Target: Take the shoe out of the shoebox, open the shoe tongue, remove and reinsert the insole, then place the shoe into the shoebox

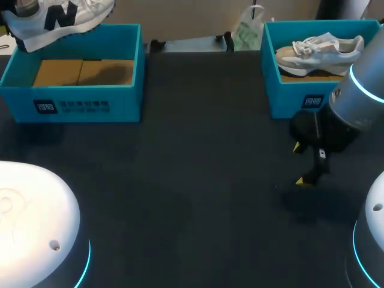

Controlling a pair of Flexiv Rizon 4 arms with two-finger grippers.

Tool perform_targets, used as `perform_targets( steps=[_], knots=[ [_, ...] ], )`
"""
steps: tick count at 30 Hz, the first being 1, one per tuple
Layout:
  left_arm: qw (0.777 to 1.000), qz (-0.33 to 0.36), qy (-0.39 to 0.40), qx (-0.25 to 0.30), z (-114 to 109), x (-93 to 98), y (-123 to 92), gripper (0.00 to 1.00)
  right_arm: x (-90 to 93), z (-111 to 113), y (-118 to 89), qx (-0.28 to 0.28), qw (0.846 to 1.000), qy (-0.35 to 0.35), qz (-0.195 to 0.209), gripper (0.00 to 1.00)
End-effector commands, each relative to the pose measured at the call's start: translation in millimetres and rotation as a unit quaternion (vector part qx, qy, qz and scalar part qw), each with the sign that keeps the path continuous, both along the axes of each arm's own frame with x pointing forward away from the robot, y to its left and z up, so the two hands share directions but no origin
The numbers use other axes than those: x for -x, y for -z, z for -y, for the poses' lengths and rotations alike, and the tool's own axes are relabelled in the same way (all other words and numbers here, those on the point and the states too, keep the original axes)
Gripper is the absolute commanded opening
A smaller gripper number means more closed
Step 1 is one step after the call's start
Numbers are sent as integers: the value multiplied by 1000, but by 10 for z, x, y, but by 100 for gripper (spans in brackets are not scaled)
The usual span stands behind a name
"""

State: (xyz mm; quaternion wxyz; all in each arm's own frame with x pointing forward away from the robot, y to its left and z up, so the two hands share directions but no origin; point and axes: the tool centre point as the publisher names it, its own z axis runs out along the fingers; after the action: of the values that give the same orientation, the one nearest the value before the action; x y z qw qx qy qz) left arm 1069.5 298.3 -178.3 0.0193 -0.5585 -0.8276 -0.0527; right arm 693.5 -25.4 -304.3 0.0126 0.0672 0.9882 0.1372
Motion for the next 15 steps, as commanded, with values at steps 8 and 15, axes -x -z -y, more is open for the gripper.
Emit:
perform_targets(
  steps=[8, 15],
  knots=[
    [994, 20, 108, -10, -55, -286, 142, 0, 8, -5, 6, 1, 1000, 0, 1, 100],
    [986, 17, 164, -30, -171, -458, 205, 0, 8, -5, 6, 1, 1000, 0, 1, 100]
  ],
)
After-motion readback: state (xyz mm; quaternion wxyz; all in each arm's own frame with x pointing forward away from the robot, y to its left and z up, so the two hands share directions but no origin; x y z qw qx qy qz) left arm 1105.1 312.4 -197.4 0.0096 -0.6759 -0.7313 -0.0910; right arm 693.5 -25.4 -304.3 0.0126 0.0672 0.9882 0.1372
